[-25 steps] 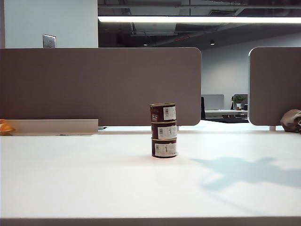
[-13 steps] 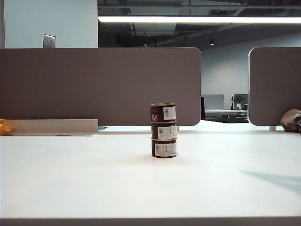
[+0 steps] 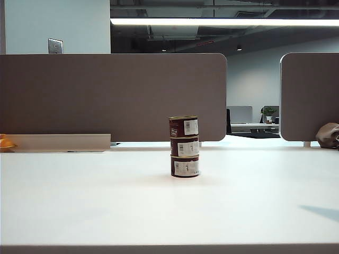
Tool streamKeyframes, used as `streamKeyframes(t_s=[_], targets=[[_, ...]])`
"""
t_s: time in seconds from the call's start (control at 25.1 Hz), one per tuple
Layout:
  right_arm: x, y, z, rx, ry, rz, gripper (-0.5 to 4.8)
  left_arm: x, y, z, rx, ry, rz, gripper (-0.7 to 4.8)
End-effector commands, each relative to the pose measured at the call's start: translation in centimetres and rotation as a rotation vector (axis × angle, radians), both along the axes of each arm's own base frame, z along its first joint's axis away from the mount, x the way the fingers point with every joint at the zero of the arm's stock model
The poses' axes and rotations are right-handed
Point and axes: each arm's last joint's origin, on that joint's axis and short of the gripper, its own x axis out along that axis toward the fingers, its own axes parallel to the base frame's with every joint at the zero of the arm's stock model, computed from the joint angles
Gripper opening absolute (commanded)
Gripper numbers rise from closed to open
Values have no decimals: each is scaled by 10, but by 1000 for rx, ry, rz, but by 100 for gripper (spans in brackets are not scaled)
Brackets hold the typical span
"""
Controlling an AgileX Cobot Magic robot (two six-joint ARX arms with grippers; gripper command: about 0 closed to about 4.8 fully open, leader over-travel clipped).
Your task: Pick up the cans one by one and stack them together.
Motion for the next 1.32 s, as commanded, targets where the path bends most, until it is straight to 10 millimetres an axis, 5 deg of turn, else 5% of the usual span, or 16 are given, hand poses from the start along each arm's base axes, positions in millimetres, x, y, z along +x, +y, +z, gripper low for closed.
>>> streamKeyframes(t_s=[0.04,0.44,1.0,1.32], targets=[[-2,-1,-21,11,-3,2,-6,6,-2,-8,-9,-26,0,-6],[-7,-4,-91,124,-54,40,-6,13,-4,-34,7,27,-1,-6],[-20,-16,-135,244,-41,46,-6,22,-7,-59,-1,-18,3,-6],[-19,-15,-152,172,47,33,-5,26,-6,-80,39,2,36,-6]])
